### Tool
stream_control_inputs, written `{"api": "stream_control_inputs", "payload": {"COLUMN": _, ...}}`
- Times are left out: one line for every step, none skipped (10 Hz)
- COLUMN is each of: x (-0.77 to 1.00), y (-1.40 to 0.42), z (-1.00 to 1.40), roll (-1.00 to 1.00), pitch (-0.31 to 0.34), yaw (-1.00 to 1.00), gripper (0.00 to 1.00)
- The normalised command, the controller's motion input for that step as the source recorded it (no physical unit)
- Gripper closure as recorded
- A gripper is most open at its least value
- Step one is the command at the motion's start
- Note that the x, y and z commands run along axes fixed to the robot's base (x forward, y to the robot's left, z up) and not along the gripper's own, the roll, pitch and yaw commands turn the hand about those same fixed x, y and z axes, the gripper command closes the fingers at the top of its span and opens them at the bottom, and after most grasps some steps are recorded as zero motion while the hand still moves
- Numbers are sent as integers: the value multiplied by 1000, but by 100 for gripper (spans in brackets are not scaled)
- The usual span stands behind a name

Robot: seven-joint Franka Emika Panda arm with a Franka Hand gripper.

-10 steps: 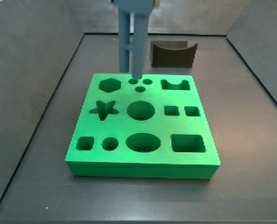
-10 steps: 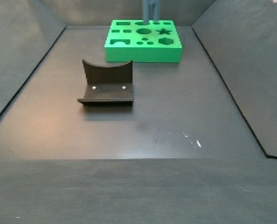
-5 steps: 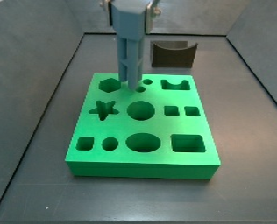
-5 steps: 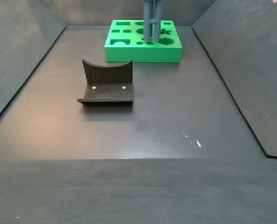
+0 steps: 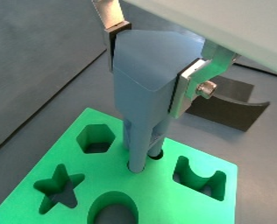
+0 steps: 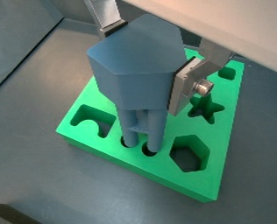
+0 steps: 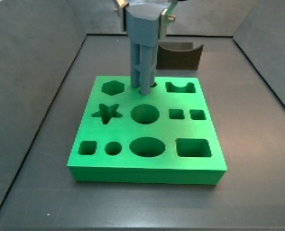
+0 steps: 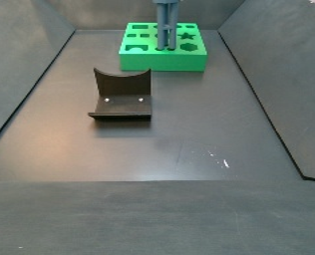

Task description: Insert the 3 prong object.

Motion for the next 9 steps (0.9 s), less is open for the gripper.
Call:
{"api": "stream_control_inputs", "payload": {"x": 0, "y": 109, "z": -386, "roll": 147, "pitch": 0, "yaw": -583, "gripper": 100}}
{"api": "stream_control_inputs", "payload": {"x": -123, "y": 154, "z": -471, "roll": 104, "pitch": -29, "yaw": -514, "gripper": 100}}
{"api": "stream_control_inputs", "payload": {"x": -211, "y": 237, "z": -594, "roll": -9, "pitch": -169, "yaw": -397, "gripper": 100}}
{"api": "stream_control_inputs", "payload": {"x": -251, "y": 60, "z": -509, "roll": -214, "pitch": -233, "yaw": -486, "gripper": 100}}
{"api": "stream_control_inputs", "payload": {"x": -171, "y": 63, "z": -340, "roll": -377, "pitch": -189, "yaw": -383, "gripper": 100}}
{"api": "stream_control_inputs", "payload": {"x": -69, "y": 54, "z": -237, "roll": -434, "pitch": -89, "yaw": -357, "gripper": 100}}
{"api": "stream_control_inputs", "payload": {"x": 0, "y": 126, "z": -263, "roll": -436, "pitch": 0, "yaw": -137, "gripper": 100}}
{"api": "stream_control_inputs", "payload": {"x": 234, "y": 151, "z": -360, "roll": -290, "pitch": 0, "yaw": -177, "gripper": 100}}
{"api": "stream_control_inputs", "payload": {"x": 146, "y": 40, "z": -274, "roll": -163, "pitch": 0, "yaw": -103, "gripper": 100}}
